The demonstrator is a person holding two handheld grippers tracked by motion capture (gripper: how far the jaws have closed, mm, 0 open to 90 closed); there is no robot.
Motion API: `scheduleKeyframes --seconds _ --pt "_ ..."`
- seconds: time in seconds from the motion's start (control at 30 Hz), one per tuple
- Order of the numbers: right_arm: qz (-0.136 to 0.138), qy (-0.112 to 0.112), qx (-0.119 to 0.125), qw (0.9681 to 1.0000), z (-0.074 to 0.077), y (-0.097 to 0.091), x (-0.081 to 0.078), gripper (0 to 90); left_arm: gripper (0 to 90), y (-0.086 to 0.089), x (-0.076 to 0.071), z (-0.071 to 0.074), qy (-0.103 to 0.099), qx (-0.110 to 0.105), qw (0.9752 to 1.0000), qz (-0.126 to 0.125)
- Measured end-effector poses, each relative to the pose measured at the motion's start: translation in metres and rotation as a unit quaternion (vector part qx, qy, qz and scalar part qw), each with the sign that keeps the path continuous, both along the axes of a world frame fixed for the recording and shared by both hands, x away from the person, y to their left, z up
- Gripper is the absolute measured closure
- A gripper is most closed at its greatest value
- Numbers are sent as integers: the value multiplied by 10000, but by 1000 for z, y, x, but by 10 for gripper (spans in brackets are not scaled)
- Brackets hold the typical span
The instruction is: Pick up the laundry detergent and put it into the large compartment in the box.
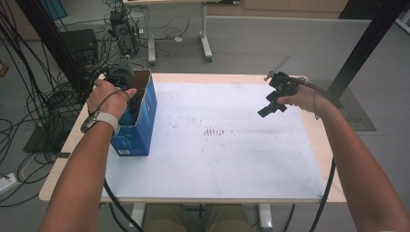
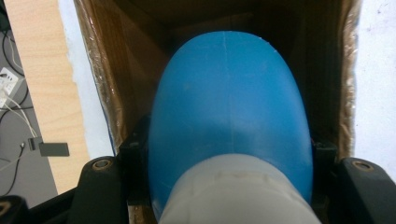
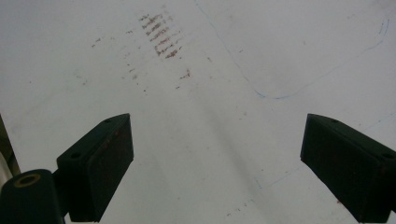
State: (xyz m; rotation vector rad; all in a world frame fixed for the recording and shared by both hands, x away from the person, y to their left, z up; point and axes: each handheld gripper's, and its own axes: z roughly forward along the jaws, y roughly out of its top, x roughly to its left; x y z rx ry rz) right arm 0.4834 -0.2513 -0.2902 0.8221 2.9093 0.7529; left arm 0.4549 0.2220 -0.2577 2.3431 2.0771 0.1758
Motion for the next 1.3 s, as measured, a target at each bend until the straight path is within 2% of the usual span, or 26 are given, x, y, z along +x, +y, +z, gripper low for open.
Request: scheduleKeyframes --seconds 0.67,1.3 --pt "-26 43 0 10000 -3 -1 1 95 379 0 2 -18 113 26 9999 -36" --pt "-26 65 23 10000 -5 -2 1 95 378 0 2 -18 167 46 9998 -44"
